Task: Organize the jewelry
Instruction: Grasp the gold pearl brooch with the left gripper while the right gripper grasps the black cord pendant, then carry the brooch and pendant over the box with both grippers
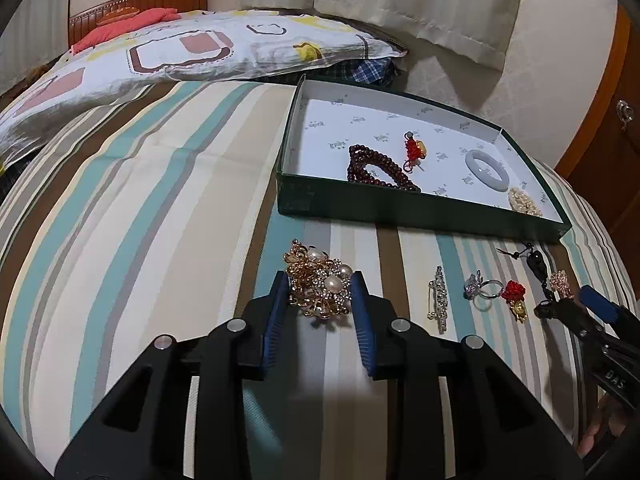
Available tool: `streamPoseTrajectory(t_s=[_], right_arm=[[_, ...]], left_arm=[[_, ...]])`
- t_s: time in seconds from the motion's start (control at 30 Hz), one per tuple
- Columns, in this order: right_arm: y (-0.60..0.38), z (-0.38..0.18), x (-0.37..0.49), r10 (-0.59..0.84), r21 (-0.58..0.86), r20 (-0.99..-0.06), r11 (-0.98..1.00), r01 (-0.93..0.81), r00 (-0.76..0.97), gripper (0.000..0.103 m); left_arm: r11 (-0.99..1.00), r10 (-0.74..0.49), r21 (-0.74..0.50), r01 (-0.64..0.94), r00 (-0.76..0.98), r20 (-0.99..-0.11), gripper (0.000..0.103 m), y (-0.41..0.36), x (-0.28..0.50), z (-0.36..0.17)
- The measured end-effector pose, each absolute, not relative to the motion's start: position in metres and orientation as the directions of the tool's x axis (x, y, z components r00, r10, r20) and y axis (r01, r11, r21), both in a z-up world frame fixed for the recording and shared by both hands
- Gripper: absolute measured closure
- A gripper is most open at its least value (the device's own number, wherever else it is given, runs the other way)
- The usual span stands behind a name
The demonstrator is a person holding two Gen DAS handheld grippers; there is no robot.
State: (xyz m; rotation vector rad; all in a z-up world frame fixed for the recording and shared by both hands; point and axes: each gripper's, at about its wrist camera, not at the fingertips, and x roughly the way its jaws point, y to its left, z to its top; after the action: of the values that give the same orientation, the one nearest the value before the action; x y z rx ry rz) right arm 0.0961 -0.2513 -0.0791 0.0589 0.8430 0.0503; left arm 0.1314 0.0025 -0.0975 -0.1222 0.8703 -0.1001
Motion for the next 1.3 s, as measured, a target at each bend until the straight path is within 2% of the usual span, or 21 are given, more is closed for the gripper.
streamPoseTrajectory(t_s=[0.2,0.27,0.4,0.47,0.57,0.67,1.3], right_arm=[[-0.245,-0.086,0.106,0.074,0.058,-0.780,0.997,-0.045,0.622,0.033],[-0.244,-0.089,0.108,0.081,0.061,-0.793,0.997,-0.053,0.604,0.042],[-0.245,-0.089,0.107,0.079,0.058,-0.797,0.997,-0.055,0.599,0.050],[-0.245,-0.089,0.106,0.086,0.060,-0.795,0.996,-0.064,0.601,0.066],[-0.248,-0.089,0.105,0.107,0.081,-0.791,0.994,-0.070,0.602,0.082],[-0.252,-0.088,0.105,0.125,0.105,-0.788,0.992,-0.068,0.603,0.087],[-0.249,-0.071,0.100,0.112,0.088,-0.721,0.994,-0.070,0.683,0.091]], left_arm=[[0.988,-0.140,-0.151,0.037,0.641,-0.755,0.072,0.003,0.131,-0.097],[0.988,-0.139,-0.151,0.037,0.641,-0.755,0.072,0.003,0.131,-0.097],[0.988,-0.139,-0.151,0.036,0.643,-0.753,0.072,0.002,0.130,-0.096],[0.988,-0.138,-0.151,0.035,0.644,-0.752,0.072,0.002,0.130,-0.096],[0.988,-0.137,-0.150,0.036,0.648,-0.749,0.073,0.002,0.129,-0.095],[0.989,-0.133,-0.143,0.038,0.654,-0.745,0.077,0.001,0.129,-0.093],[0.988,-0.140,-0.152,0.040,0.666,-0.733,0.077,0.001,0.128,-0.090]])
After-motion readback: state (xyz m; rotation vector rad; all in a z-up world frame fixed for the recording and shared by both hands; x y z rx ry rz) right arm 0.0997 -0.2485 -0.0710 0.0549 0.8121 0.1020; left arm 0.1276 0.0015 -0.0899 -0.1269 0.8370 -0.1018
